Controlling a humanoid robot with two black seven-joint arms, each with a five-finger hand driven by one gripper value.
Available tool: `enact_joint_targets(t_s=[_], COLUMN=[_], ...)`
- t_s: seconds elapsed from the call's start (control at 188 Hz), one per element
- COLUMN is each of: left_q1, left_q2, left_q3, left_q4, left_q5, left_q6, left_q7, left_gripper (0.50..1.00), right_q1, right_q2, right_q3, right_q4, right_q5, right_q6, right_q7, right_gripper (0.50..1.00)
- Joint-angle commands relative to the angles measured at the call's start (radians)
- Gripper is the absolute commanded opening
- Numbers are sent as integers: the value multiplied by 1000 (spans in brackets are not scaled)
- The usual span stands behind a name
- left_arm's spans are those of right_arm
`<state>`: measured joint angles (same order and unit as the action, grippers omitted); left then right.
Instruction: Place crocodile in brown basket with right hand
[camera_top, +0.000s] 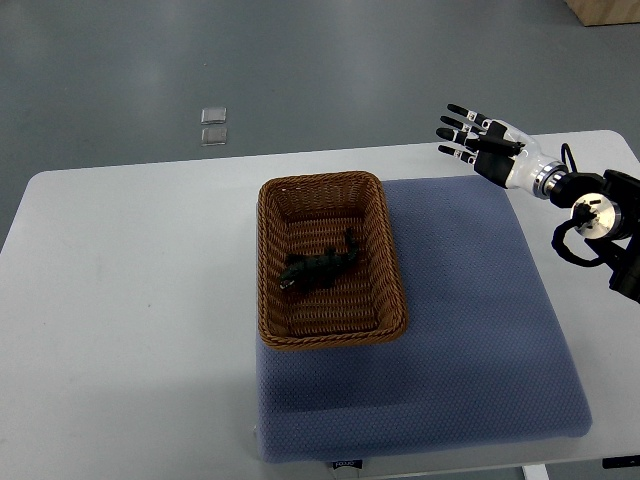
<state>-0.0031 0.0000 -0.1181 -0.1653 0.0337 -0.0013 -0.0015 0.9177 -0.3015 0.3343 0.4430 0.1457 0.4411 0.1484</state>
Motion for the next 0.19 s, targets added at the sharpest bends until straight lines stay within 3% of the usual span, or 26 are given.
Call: enact_joint_targets(t_s=[0.0,0.18], left_q1=[0,0], left_q2=[0,0], left_q3=[0,0], left_q4=[0,0], left_q5=[0,0], left_q6=[0,0], left_q7=[0,0], left_gripper=[1000,1000], right_q1=[-7,-22], right_q2=[-2,-2], right_q3=[-1,-1], right_q4=[-1,-4], right_q5=[-2,-5], right_q6=[-1,-2], right_q7=[0,0], right_gripper=[930,930])
